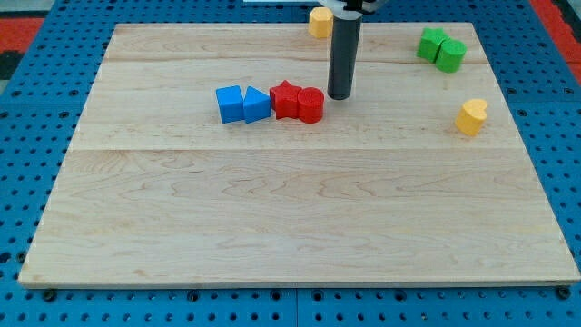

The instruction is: Push the yellow heart slightly right

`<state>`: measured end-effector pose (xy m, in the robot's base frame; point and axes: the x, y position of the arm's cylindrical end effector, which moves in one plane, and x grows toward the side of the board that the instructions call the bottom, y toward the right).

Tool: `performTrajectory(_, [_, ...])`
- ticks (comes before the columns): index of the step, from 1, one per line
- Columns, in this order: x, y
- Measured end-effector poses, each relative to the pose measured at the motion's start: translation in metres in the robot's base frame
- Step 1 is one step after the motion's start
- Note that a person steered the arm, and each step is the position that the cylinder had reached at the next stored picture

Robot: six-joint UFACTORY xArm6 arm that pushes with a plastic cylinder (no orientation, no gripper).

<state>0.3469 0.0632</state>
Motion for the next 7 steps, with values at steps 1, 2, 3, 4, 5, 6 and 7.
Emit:
performTrajectory(1, [-0.002,-0.023])
performTrajectory(2, [-0.002,-0.048])
performTrajectory(3, [-0.002,-0.059])
performTrajectory(4, [0.001,-0.034])
performTrajectory(5, [0.011,0.028])
performTrajectory(6, [0.024,0.078])
performTrajectory(7, [0.035,0.119])
